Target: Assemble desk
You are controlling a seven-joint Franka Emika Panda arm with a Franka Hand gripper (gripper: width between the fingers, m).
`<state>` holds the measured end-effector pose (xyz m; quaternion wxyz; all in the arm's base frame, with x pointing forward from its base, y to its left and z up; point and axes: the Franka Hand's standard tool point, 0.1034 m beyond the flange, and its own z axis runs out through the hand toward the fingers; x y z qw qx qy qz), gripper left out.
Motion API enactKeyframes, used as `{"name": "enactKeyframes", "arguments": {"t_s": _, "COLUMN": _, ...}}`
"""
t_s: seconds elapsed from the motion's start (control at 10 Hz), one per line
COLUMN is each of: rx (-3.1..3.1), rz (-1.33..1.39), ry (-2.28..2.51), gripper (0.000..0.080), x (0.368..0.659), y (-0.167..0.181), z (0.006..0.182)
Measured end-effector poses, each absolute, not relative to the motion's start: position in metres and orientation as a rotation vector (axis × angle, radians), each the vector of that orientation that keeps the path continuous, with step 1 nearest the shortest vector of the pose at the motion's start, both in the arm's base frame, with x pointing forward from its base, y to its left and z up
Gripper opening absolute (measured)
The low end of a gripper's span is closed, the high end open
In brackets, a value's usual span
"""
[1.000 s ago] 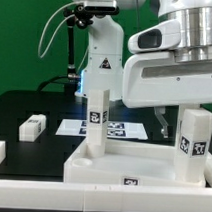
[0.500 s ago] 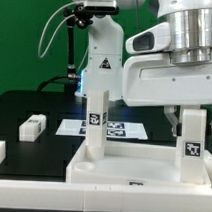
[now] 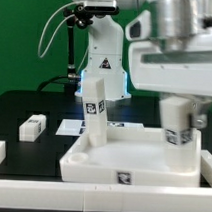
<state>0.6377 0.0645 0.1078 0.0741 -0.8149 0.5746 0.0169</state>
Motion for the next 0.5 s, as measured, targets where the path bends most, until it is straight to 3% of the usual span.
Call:
{"name": "enactKeyframes", "arguments": {"t_s": 0.1, "rx": -2.34, "rz": 0.087, "ry": 1.876, "gripper": 0.0294, "x": 0.6392, "y": 0.068, "z": 0.1008}}
{"name": "enactKeyframes", "arguments": {"t_s": 0.5, "rx": -1.86, "rz": 0.158, "ry": 2.376, "gripper": 0.0294, "x": 0.6441, "y": 0.0665, "z": 0.1044}}
